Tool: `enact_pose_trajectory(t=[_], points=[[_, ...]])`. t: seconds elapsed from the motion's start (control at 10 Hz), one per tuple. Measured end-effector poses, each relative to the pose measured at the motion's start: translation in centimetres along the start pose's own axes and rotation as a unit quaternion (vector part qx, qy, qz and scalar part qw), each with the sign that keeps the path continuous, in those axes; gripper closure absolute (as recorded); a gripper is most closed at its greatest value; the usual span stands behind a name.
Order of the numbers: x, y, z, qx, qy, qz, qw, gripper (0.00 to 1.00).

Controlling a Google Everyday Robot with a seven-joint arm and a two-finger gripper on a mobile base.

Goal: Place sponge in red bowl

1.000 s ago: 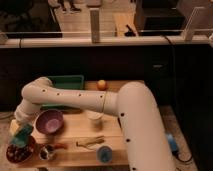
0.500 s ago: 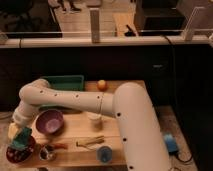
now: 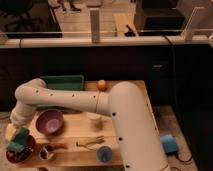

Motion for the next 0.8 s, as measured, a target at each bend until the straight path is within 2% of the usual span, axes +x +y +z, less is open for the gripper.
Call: enact_pose_trajectory(t=[0.4, 0.8], points=[[0.0, 0.7, 0.1, -0.003, -0.004, 0.006, 1.0, 0.2], [0.3, 1.6, 0.1, -0.012, -0.01, 0.029, 0.9995, 0.2]])
